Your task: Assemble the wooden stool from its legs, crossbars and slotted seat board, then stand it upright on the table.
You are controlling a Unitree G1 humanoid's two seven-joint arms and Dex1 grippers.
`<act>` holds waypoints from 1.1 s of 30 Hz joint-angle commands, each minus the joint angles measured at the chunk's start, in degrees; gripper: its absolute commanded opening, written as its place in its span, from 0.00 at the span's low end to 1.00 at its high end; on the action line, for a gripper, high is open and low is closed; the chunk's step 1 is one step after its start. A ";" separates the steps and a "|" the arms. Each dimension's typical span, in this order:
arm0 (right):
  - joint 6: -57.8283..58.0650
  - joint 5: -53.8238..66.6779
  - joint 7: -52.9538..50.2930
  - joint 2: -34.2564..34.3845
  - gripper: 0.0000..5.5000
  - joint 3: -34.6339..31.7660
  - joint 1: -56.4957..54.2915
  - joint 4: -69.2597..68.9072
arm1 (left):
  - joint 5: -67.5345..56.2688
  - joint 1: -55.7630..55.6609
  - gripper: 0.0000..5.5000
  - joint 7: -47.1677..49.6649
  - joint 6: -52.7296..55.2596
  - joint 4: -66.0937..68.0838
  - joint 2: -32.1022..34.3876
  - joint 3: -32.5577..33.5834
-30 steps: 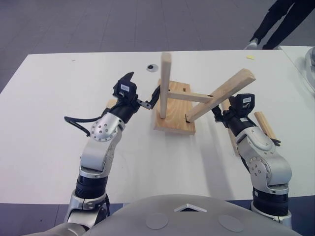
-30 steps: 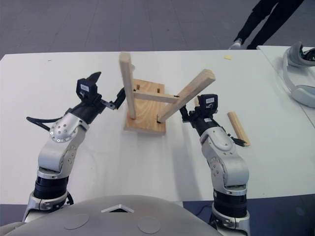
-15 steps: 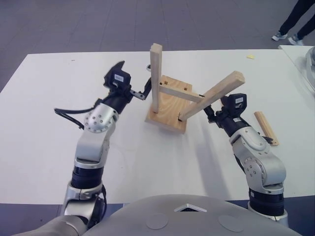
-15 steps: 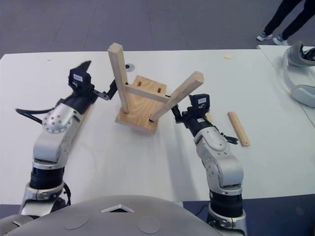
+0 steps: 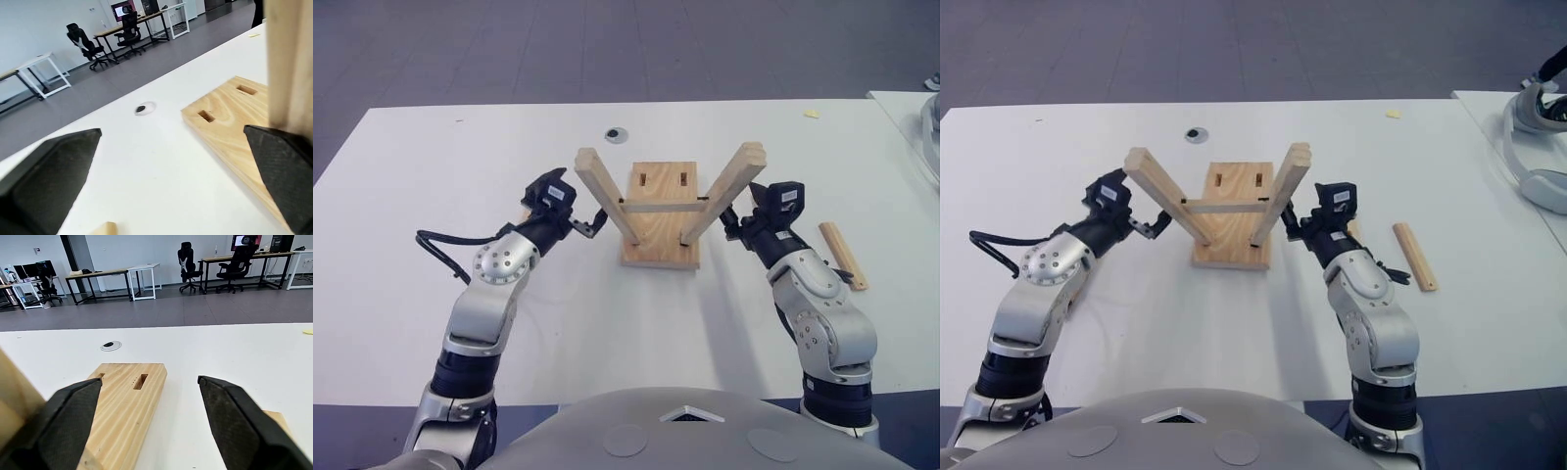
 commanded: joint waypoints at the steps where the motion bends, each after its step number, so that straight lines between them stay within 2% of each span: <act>1: -0.84 0.69 0.65 0.80 0.67 0.73 -1.38 -0.54 | 2.31 -7.25 0.98 0.61 -1.27 -0.62 1.52 0.97; 4: -1.31 0.49 0.84 0.69 0.67 0.40 -1.31 -0.21 | 1.19 -5.91 0.98 -0.41 -0.62 -2.63 -0.24 -1.37; 7: -1.45 0.41 0.80 1.17 0.67 0.40 -1.05 -0.31 | 1.25 -8.56 0.98 0.15 -1.29 -2.60 -0.41 -0.05; 10: -1.44 0.29 0.78 1.50 0.67 0.75 -1.03 -0.30 | 3.18 -16.90 0.98 2.62 -1.89 -4.44 -0.29 2.01; 15: -1.72 -0.02 0.32 2.07 0.67 1.24 -0.66 -0.26 | 7.27 -29.54 0.98 3.36 1.34 -10.57 -0.08 -0.70; 17: -2.07 -0.25 0.15 2.39 0.67 1.39 -0.61 -0.10 | 7.21 -28.87 0.98 2.72 1.76 -10.73 -0.14 -1.23; 20: -2.38 -0.32 0.10 2.56 0.67 1.53 -0.56 0.08 | 9.54 -26.53 0.98 0.76 1.27 -10.91 3.19 -2.93; 24: -2.34 -0.25 0.19 2.49 0.67 1.26 -0.32 -0.24 | 19.39 -18.73 0.98 -3.13 -4.28 -13.29 10.31 -11.68; 29: -2.07 -0.26 0.71 2.06 0.67 1.56 -0.53 0.13 | 24.97 -19.31 0.98 -2.40 -8.17 -10.95 8.23 -15.20; 33: -1.47 -0.02 0.97 1.62 0.67 1.45 -0.87 0.08 | 28.19 -12.59 0.98 -1.70 -12.14 -4.52 6.30 -21.47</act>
